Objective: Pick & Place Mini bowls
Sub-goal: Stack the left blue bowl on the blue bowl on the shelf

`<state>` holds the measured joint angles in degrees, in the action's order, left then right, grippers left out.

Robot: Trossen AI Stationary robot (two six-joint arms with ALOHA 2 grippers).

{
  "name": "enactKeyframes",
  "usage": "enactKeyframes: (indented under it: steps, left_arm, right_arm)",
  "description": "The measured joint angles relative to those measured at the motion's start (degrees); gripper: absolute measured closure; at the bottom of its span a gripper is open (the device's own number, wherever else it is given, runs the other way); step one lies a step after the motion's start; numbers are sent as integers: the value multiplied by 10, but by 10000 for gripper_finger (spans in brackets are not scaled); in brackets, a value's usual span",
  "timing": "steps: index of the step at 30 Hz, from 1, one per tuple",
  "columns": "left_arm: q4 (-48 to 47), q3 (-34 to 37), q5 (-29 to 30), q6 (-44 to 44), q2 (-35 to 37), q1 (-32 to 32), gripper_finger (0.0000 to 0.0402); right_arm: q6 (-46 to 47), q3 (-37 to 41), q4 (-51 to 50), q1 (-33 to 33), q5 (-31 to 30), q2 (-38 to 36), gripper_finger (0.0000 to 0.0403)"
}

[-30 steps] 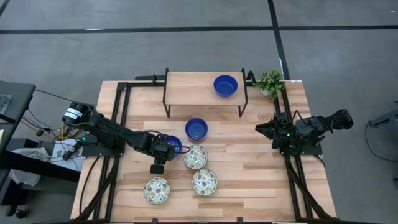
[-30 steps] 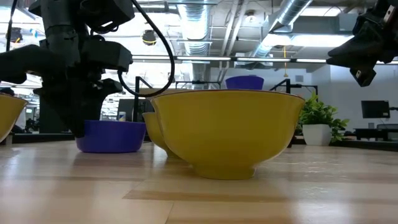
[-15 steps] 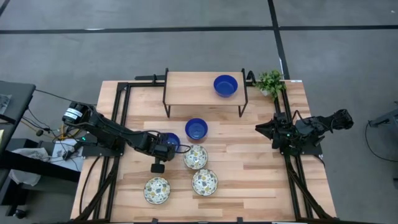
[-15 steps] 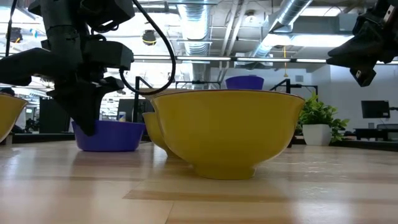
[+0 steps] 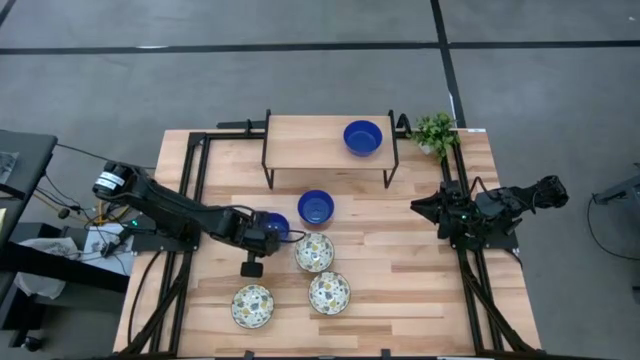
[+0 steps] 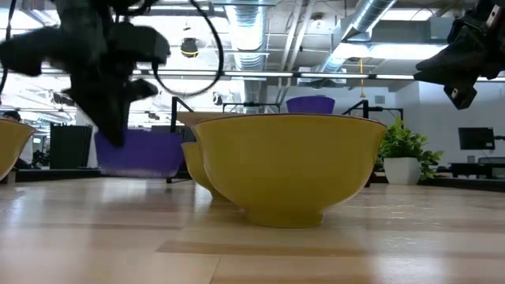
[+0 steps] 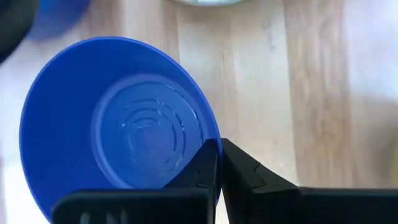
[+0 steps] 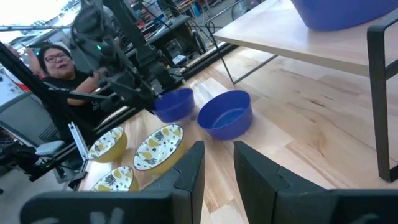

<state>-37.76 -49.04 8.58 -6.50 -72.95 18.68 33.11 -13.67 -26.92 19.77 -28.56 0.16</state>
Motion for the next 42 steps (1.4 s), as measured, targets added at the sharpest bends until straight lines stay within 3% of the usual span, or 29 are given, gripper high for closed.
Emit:
enactKeyframes:
  steps: [10,20,28,35,42]
  left_arm:
    - [-89,-112,29,1,32,0,395]
    - [-89,-199,114,7,31,0,395]
    - [-78,-238,169,86,30,-5,395]
    - [28,-244,203,210,30,-37,395]
    - [188,-244,205,348,-2,-83,394]
  right_arm:
    - [33,0,0,0,0,0,327]
    - [50,0,2,0,0,0,327]
    - [44,0,85,0,0,0,327]
    - [-35,0,172,0,-2,2,327]
    - [-42,-1,173,0,-3,2,327]
